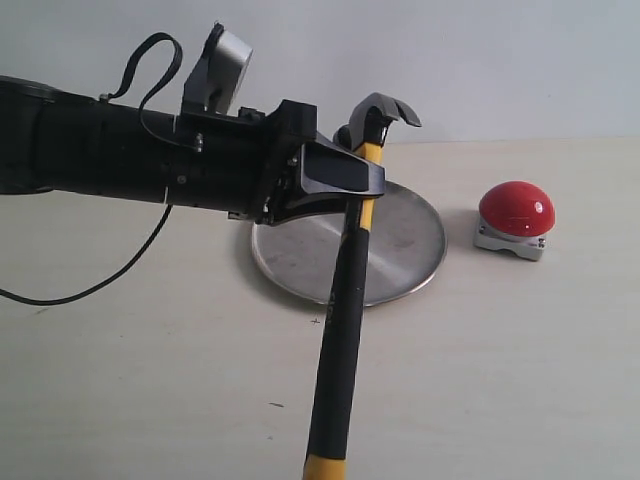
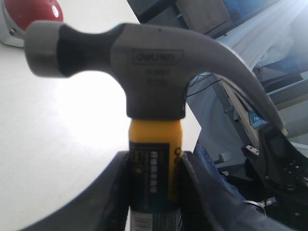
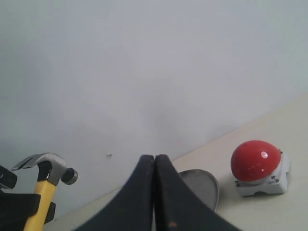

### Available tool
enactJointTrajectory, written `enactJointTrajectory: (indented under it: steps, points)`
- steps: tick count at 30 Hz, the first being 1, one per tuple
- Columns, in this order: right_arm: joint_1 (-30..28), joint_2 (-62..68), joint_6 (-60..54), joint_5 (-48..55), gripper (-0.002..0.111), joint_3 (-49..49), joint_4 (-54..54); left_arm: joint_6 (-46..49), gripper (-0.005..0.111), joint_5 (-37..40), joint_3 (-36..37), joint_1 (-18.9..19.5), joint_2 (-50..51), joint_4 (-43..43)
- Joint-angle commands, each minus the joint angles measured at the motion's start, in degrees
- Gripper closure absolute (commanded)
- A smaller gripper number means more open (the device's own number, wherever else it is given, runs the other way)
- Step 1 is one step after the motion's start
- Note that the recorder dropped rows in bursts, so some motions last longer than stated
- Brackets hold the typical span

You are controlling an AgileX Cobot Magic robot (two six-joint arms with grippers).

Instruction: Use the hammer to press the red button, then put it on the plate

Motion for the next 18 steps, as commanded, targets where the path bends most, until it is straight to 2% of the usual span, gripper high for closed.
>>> enactJointTrajectory:
  steps: [1, 6, 10, 13, 15, 18]
  points:
    - [-0.3, 5.6, -10.4, 6.9, 0.108, -8.8, -0.2, 0.4, 0.107, 1.9, -0.5, 0.1, -0.7, -3.5]
    - [-0.3, 21.4, -18.0, 20.8, 0.108, -20.5, -0.2, 0.2, 0.107, 1.9, -0.5, 0.1, -0.7, -3.5]
    - [-0.3, 35.2, -20.5, 28.9, 0.108, -25.3, 3.7, -0.1, 0.107, 1.0, -0.6, 0.1, -0.7, -3.5]
    - [-0.3, 45.3, -25.3, 28.9, 0.108, -25.4, 16.3, -0.1, 0.107, 0.3, -0.6, 0.1, -0.7, -3.5]
    - [-0.3, 51.6, -36.9, 29.9, 0.107, -25.4, 25.9, -0.1, 0.107, -0.1, -0.6, 0.1, -0.7, -3.5]
    - [-0.3, 59.6, -55.1, 34.9, 0.096, -25.4, 42.3, -0.1, 0.107, -2.0, -0.7, 0.1, -0.7, -3.5]
